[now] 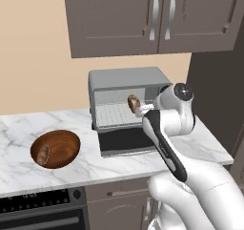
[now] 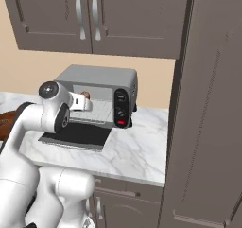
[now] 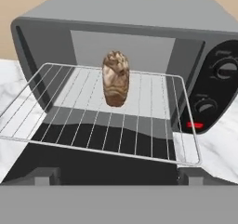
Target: Pick up the heated bread from the toaster oven and place it in the bowl. Then move the bread bowl to the dining counter.
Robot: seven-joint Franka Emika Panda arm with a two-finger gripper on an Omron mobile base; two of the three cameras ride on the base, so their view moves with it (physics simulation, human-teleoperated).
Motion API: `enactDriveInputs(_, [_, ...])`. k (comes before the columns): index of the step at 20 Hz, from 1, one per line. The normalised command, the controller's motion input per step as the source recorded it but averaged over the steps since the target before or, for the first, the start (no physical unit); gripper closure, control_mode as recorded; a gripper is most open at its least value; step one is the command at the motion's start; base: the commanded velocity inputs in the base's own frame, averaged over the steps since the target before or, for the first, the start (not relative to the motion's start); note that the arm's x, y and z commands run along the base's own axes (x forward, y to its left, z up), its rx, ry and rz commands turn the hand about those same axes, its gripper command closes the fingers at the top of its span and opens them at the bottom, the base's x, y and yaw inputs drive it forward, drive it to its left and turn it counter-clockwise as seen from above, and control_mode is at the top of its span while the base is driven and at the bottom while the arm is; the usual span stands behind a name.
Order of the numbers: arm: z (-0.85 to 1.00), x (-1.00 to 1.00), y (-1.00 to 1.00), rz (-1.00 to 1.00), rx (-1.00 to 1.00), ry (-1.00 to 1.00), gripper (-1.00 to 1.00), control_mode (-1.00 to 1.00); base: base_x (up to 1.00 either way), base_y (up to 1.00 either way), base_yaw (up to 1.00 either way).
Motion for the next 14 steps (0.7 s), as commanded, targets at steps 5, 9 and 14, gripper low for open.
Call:
enactDriveInputs(5, [0.00,0.35,0.21,0.00,0.00,-0.01,-1.00,-1.00,0.00,0.00,0.00])
enactDriveInputs(9, [0.00,0.37,0.13,0.00,0.00,0.00,-1.00,-1.00,0.00,0.00,0.00])
enactDriveInputs(14, [-0.01,0.36,0.01,0.00,0.00,0.00,-1.00,-1.00,0.00,0.00,0.00])
